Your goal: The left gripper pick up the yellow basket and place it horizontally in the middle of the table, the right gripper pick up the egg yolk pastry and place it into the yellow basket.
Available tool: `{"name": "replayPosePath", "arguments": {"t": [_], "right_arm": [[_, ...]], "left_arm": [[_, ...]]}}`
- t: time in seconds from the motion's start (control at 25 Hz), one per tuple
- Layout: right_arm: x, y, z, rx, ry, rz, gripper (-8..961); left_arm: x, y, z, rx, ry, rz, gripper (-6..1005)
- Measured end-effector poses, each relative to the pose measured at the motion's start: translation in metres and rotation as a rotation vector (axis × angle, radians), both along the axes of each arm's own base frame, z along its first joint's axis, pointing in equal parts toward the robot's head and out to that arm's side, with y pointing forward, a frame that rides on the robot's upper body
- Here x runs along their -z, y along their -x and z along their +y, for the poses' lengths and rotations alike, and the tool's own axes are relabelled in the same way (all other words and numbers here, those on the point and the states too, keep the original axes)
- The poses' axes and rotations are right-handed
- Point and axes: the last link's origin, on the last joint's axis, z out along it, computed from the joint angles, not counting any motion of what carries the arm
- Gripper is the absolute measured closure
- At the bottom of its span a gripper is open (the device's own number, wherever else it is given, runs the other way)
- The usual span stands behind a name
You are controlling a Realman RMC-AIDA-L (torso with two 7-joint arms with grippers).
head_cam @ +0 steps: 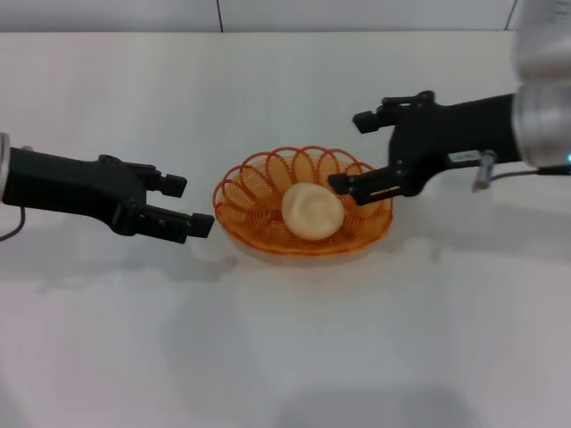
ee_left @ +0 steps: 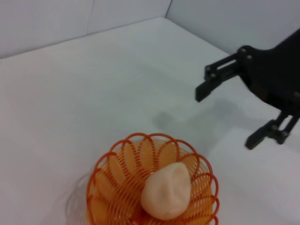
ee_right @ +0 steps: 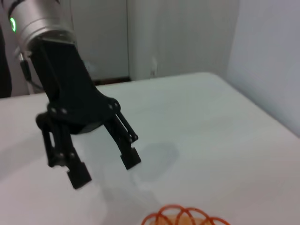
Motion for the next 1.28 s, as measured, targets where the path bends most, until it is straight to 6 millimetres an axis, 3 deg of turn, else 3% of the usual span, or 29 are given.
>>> {"name": "replayPosePath", "arguments": {"t": [0.24, 0.52, 0.92, 1.28], "right_arm": [[-0.027, -0.024, -0.02, 0.014, 0.004, 0.156, 84], [-0.04, -0.055, -0.044, 0.021, 0.039, 0.19, 85], [-0.041, -0.07, -0.048, 0.052, 0.047, 0.148, 86], [-0.04, -0.069, -0.051, 0.038, 0.083, 0.118, 87]], "left_arm": [[-0.007, 0.005, 0.0, 0.011, -0.037, -0.008, 124], [-0.009, 0.009, -0.002, 0.02, -0.053, -0.013, 124], [-0.011, 0.006, -0.005, 0.11, -0.067, -0.038, 124], [0.004, -0.012, -0.009, 0.233, 0.029, -0.034, 124]]}}
